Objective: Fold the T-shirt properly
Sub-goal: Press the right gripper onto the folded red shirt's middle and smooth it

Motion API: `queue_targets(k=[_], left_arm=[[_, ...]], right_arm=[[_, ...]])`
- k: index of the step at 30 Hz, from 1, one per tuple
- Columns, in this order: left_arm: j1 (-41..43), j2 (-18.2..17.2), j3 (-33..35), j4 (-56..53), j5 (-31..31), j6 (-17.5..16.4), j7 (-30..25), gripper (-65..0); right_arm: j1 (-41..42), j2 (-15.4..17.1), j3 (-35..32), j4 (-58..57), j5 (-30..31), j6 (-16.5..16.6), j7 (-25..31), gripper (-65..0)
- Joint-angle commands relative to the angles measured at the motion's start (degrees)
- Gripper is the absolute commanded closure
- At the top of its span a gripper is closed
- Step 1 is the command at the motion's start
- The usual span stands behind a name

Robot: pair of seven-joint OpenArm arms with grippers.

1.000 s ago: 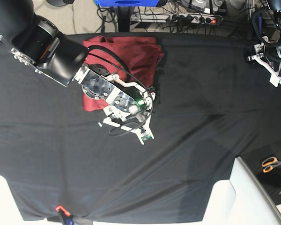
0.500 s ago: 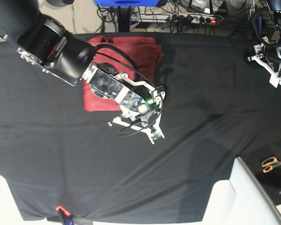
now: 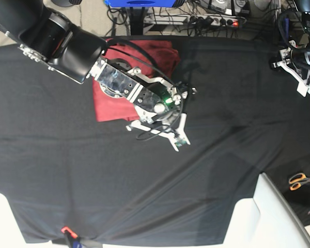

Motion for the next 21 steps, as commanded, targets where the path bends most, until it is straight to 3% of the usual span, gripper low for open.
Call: queue_targets(k=[1,21], left_arm=[[-0.2,-1.4,-0.4,0.6,-0.4,-0.2,-0.4,-5.8],[-0.1,-1.4,-0.4,0.6,-0.4,-0.2,-0.4,-5.8]], right_arm=[[1.1,-0.7,0.4,1.3,-0.5,-0.2,0.8,-0.6],[1.7,-3.1,4.3,0.8,-0.6,-0.2,1.4,-0.8]])
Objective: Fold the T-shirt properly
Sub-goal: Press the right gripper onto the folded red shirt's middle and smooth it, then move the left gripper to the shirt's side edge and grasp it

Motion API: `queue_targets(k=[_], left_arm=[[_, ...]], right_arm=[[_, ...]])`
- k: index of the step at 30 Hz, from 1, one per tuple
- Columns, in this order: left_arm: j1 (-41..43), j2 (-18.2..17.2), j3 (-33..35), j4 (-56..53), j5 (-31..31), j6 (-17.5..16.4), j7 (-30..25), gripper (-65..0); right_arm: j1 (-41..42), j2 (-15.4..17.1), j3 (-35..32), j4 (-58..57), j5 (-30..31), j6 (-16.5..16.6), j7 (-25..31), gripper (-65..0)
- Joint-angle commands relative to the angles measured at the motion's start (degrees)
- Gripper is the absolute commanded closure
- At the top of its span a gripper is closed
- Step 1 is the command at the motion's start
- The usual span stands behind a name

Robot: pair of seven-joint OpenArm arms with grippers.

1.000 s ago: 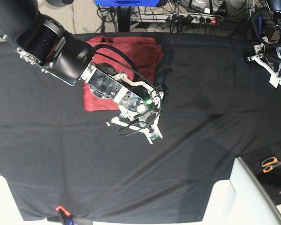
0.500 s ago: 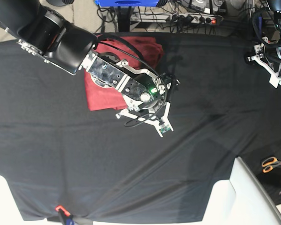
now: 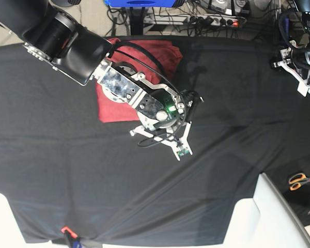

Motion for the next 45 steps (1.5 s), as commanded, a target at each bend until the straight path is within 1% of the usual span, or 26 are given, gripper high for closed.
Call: queue_targets(k=[1,8,12,13,14,15,19,20,22,24,25,26,28,29,30,31,32,34,35,37,38,39,40,42,45], left_arm=[[-0.1,-1.3,-0.4,0.6,-0.6,-0.2,-0.4,-5.8],[-0.1,-1.3,-0.4,0.6,-0.6,-0.2,-0.4,-5.8],[-0.1,-1.3,-0.4,0.6,-0.6,-0.2,-0.4,-5.8],[-0.1,-1.3,-0.4,0.6,-0.6,-0.2,-0.4,-5.8],[-0.1,-1.3,-0.4,0.6,-0.6,-0.2,-0.4,-5.8],[-0.1,-1.3,-0.4,0.6,-0.6,-0.2,-0.4,-5.8],[-0.2,-1.3,-0.4,0.6,-0.6,-0.2,-0.4,-6.1],[-0.2,-1.3,-0.3,0.6,-0.6,-0.2,-0.4,-6.1],[-0.2,-1.3,-0.3,0.6,-0.6,-0.2,-0.4,-6.1],[-0.3,-1.1,1.2,0.6,-0.6,-0.2,-0.4,-6.3],[-0.3,-1.1,2.8,0.6,-0.6,-0.2,-0.4,-6.3],[-0.3,-1.2,4.7,0.7,-0.6,-0.2,-0.4,-6.3],[-0.3,-1.2,8.1,1.3,-0.6,-0.2,-0.5,-6.3],[-0.4,-1.2,10.4,2.1,-0.6,-0.2,-1.0,-6.3],[-0.4,-1.2,13.7,3.5,-0.6,-0.2,-2.8,-6.3],[-0.2,-1.2,16.6,4.8,-0.6,-0.2,-4.9,-6.3],[0.1,-1.2,20.1,6.3,-0.6,-0.2,-7.3,-6.3],[0.1,-1.2,25.2,7.8,-0.6,-0.2,-10.5,-6.3],[-0.2,-1.0,27.5,7.8,-0.9,-0.2,-11.7,-6.4],[-0.8,-0.2,31.4,7.7,-0.8,-0.2,-13.6,-6.4],[-1.5,0.4,32.6,7.5,-0.7,-0.2,-14.0,-6.4],[-1.9,0.9,33.6,6.8,-0.6,-0.2,-14.3,-6.4],[-2.5,0.9,34.2,5.4,-0.6,-0.2,-14.4,-6.1],[-3.4,0.9,34.3,2.1,-0.6,-0.2,-14.5,-5.8],[-4.4,0.0,34.4,-0.9,-0.4,-0.2,-14.6,-5.8]], right_arm=[[1.5,-0.8,0.2,0.7,-0.3,-0.1,1.1,-0.8],[0.0,-1.0,0.0,0.7,-0.3,-0.1,1.2,-0.8],[-0.6,-1.0,0.3,0.7,-0.1,-0.1,4.2,-1.8],[-0.8,-1.0,0.3,0.7,-0.1,-0.1,4.8,-3.0],[-0.9,-1.0,0.3,0.7,-0.1,-0.1,5.5,-6.3],[-0.9,-1.0,0.3,0.7,-0.1,-0.1,5.7,-11.9],[-1.0,-1.0,0.3,1.2,-0.1,-0.1,8.1,-37.2],[-1.0,-0.8,0.3,1.2,-0.1,-0.1,9.1,-40.1],[-1.3,0.0,0.4,2.9,-0.1,-0.2,11.9,-41.0],[-2.3,2.8,1.0,7.0,-0.2,-0.3,14.3,-41.0],[-2.9,3.7,2.2,9.0,-0.1,-0.3,14.4,-41.0],[-4.1,4.4,3.6,10.7,-0.1,-0.3,13.2,-41.0],[-6.4,5.6,7.3,14.0,-0.1,-0.3,9.1,-41.0],[-7.9,6.3,8.5,15.4,-0.3,-0.3,7.3,-40.8],[-9.3,7.2,9.4,16.8,-0.3,-0.3,6.5,-40.5],[-10.5,8.1,10.1,17.8,-0.3,-0.3,6.7,-38.9],[-11.7,9.5,10.7,19.2,-0.3,-0.3,6.7,-35.9],[-14.1,11.5,11.9,21.8,-0.3,-0.3,6.8,-26.6],[-15.5,12.4,12.6,23.4,-0.3,-0.3,6.8,-19.4],[-18.4,14.3,14.2,26.5,-0.3,-0.3,6.8,-2.4],[-19.5,15.0,14.6,27.7,-0.3,-0.3,6.8,0.0],[-20.8,15.7,14.9,29.1,-0.3,-0.3,6.8,-0.5],[-21.7,16.4,14.9,30.2,-0.3,-0.3,6.8,-2.6],[-23.0,16.7,14.6,30.9,-0.3,-0.3,6.8,-0.8],[-23.3,16.5,14.6,28.7,-0.4,-0.3,6.8,-0.2]])
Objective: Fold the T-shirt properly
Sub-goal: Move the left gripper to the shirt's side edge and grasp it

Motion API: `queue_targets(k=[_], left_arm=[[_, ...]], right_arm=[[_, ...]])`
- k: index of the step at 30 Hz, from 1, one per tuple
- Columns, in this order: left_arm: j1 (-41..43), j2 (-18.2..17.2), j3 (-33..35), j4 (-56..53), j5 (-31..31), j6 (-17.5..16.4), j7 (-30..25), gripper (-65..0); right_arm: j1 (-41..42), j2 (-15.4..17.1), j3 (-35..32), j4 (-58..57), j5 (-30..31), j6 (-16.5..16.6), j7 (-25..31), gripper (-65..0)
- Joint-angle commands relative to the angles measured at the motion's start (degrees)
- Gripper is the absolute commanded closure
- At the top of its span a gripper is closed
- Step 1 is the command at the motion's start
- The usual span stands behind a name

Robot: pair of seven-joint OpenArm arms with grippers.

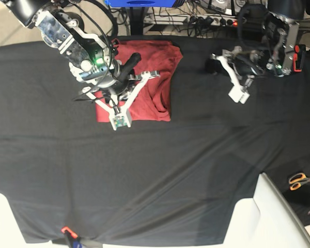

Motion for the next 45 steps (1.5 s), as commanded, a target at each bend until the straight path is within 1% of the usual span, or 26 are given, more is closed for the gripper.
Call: queue_targets(k=[1,3,4,5,6,8,9,10,12,14,15,17,19,23,25,27,29,33,36,45], left_arm=[[0.0,-1.7,-0.2,0.2,3.1,1.3,0.5,-6.1],[0.1,-1.7,0.3,2.0,4.2,1.0,0.6,-6.6],[0.4,-1.7,0.3,3.3,4.1,-0.2,0.7,-6.7],[0.5,-1.4,0.3,4.7,4.1,-2.9,1.0,-7.9],[0.6,-0.7,-0.2,5.7,3.8,-6.4,1.3,-11.2],[0.4,-0.2,-1.0,6.0,1.6,-12.2,3.3,-22.1],[0.2,0.0,-1.7,5.2,-0.2,-13.4,4.8,-28.0],[0.1,0.1,-2.2,4.5,-1.9,-13.4,5.6,-33.9],[0.1,1.0,-2.2,3.2,-5.5,-13.4,5.4,-48.7],[0.1,2.3,-2.2,2.9,-6.0,-13.4,5.4,-57.8],[0.0,3.4,-2.5,2.8,-5.9,-13.4,5.4,-58.9],[0.0,4.9,-2.8,2.8,-6.2,-13.4,5.4,-57.8],[-0.2,6.3,-2.8,2.8,-6.4,-13.4,5.6,-57.9],[-1.6,10.6,-2.7,2.8,-6.4,-13.4,5.8,-58.1],[-1.7,11.8,-2.7,2.8,-6.4,-13.4,5.9,-58.1],[-2.1,12.4,-2.7,2.6,-6.4,-13.4,5.9,-58.1],[-2.1,12.4,-2.8,1.8,-6.4,-13.4,5.9,-58.1],[-2.6,12.6,-2.9,-2.4,-6.4,-13.4,5.5,-58.1],[-4.3,13.9,-2.9,-5.5,-6.4,-13.4,5.5,-58.1],[-10.0,18.6,-2.8,-10.4,-5.9,-13.4,5.4,-57.9]], right_arm=[[0.8,-0.1,0.5,-0.3,-0.4,0.0,0.8,-0.2],[1.0,0.1,0.8,-2.0,-0.4,0.0,2.6,-0.2],[1.0,0.3,0.8,-2.7,-0.4,0.0,3.9,-0.2],[0.9,0.4,0.8,-3.4,-0.4,0.0,4.8,-0.2],[0.9,0.6,0.8,-4.1,-0.4,0.0,5.3,-0.2],[0.9,1.2,0.7,-5.5,-0.4,0.0,5.5,-0.2],[0.8,1.2,0.7,-6.4,-0.4,0.0,5.5,-0.2],[0.8,1.2,0.7,-7.0,-0.4,0.0,5.6,-0.2],[0.8,1.1,0.7,-8.0,-0.4,0.0,5.6,-0.2],[0.8,1.1,0.7,-8.3,-0.4,0.0,5.6,-0.2],[0.8,1.2,0.7,-8.3,-0.4,0.0,5.6,-0.2],[1.0,1.4,0.7,-8.3,-0.4,0.0,5.6,-0.2],[1.0,1.5,0.8,-8.3,-0.4,0.0,5.6,-0.2],[1.0,1.6,0.8,-8.4,-0.4,0.0,5.6,-0.2],[0.8,1.6,0.8,-8.4,-0.4,0.0,5.6,-0.2],[0.7,1.7,0.8,-8.4,-0.4,0.0,5.6,-0.2],[0.5,2.9,2.2,-8.0,-0.4,0.0,5.6,-0.2],[-3.4,3.4,11.2,-3.6,-0.4,0.0,5.7,-0.2],[-5.0,3.6,15.2,-0.4,-0.4,0.1,5.6,-0.2],[-6.8,3.3,16.1,2.3,-0.4,0.2,5.6,-0.2]])
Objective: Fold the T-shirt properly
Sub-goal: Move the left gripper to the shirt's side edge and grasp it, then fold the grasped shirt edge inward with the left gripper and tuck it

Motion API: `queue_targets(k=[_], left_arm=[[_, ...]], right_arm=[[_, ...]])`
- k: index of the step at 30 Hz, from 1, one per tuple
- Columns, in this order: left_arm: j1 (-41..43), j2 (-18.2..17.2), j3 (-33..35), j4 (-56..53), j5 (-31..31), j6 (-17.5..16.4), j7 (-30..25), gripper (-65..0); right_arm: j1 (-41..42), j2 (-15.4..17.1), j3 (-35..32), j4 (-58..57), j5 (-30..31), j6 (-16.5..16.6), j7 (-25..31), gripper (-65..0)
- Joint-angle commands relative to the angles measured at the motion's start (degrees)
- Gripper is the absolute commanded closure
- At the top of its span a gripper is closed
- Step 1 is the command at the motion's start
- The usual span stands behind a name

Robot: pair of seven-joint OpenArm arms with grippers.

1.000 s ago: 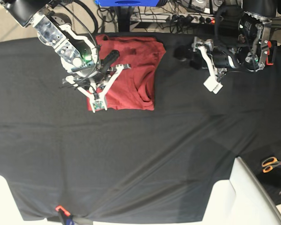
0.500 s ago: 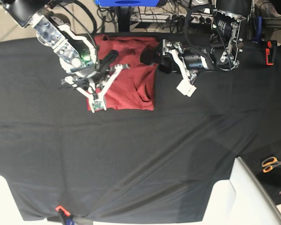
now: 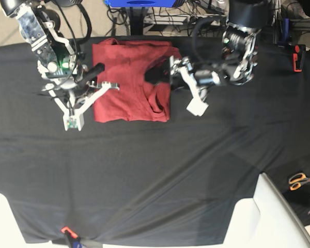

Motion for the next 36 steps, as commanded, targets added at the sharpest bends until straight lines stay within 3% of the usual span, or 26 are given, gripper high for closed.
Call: queue_targets(k=[1,6,13,16,18,22,23,29,36], left_arm=[[-0.9,-0.1,0.5,-0.5,0.7,0.4,0.1,-57.9],[-2.5,1.1,0.9,-3.1,1.1,0.4,0.1,-57.9],[-1.5,4.3,1.0,-3.7,10.7,0.4,0.4,-57.8],[-0.8,4.7,0.9,-3.7,12.0,0.4,0.3,-56.3],[-0.8,4.8,0.9,-3.7,12.2,0.4,0.3,-45.3],[-1.4,4.8,0.6,-3.7,12.3,0.4,0.2,-6.1],[-1.5,4.7,0.4,-3.7,12.3,0.4,0.2,0.0],[-4.9,3.8,3.2,-2.3,12.2,0.4,1.5,0.0],[-14.2,-0.4,13.3,4.7,12.3,0.4,11.6,0.0]], right_arm=[[0.7,0.3,0.4,1.1,-0.4,-0.1,1.1,-0.2],[0.7,0.5,0.5,1.1,-0.4,-0.1,1.1,-0.2],[1.0,0.5,0.6,1.0,-0.4,-0.1,1.1,-0.2],[0.7,0.2,3.2,0.9,-0.4,-0.1,1.1,-0.2],[0.6,0.3,4.3,0.9,-0.4,-0.1,1.1,-0.2],[0.3,0.4,6.8,1.0,-0.4,-0.1,1.1,0.0],[-0.1,0.4,7.7,1.0,-0.4,-0.1,1.1,0.0],[-0.7,0.4,11.2,0.7,-0.4,-0.1,1.1,0.0],[-0.7,0.2,11.0,0.7,-0.4,-0.1,1.1,0.0]])
